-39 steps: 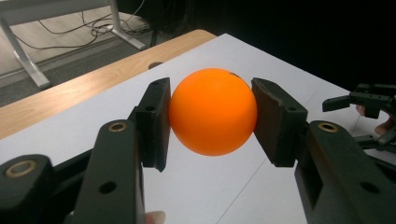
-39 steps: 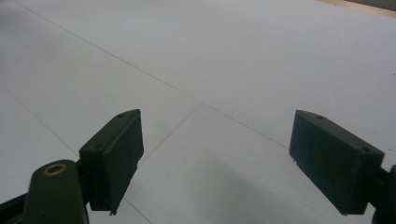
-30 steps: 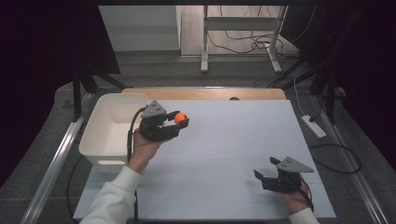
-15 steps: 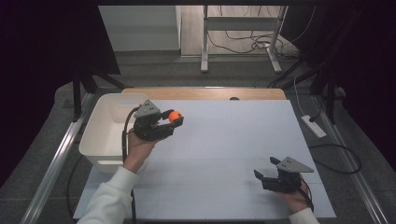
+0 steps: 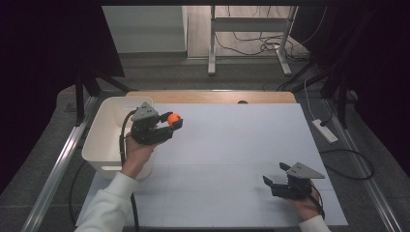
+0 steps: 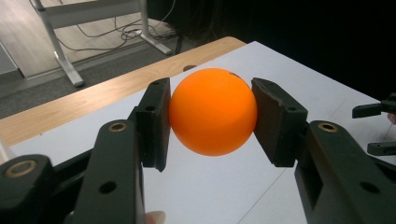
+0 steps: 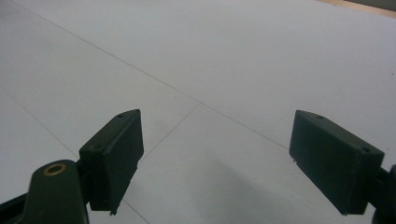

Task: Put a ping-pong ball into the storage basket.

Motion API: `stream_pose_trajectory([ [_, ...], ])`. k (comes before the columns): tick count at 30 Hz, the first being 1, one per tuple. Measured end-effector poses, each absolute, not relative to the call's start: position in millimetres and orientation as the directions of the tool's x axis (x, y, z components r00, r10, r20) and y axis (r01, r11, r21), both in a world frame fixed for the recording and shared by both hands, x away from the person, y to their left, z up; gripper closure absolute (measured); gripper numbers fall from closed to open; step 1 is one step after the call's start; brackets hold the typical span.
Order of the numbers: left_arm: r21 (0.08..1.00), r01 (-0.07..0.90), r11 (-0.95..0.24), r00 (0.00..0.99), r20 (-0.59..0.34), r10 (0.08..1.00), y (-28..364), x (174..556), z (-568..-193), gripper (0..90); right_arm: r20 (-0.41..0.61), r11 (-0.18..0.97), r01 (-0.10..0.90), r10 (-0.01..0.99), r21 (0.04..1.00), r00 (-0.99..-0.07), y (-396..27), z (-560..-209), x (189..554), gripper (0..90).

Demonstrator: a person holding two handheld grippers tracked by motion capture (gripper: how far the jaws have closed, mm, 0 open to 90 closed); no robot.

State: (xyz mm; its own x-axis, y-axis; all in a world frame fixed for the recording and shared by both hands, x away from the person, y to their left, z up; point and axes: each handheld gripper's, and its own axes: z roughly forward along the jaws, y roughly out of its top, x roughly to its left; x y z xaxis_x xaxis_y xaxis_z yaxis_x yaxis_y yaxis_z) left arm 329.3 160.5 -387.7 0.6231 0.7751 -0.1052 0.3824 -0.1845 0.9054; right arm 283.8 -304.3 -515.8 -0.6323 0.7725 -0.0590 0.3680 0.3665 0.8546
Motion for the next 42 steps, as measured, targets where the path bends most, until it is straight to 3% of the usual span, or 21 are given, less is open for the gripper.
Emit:
stream_pose_trajectory([
  [42,0.904,0.408,-0.131,0.508,-0.105,0.855,205.6,336.2,-384.2,50.4,-0.058,0.363,0.367,0.774,0.856,-0.631,-304.1,-515.6,284.6,17.6],
])
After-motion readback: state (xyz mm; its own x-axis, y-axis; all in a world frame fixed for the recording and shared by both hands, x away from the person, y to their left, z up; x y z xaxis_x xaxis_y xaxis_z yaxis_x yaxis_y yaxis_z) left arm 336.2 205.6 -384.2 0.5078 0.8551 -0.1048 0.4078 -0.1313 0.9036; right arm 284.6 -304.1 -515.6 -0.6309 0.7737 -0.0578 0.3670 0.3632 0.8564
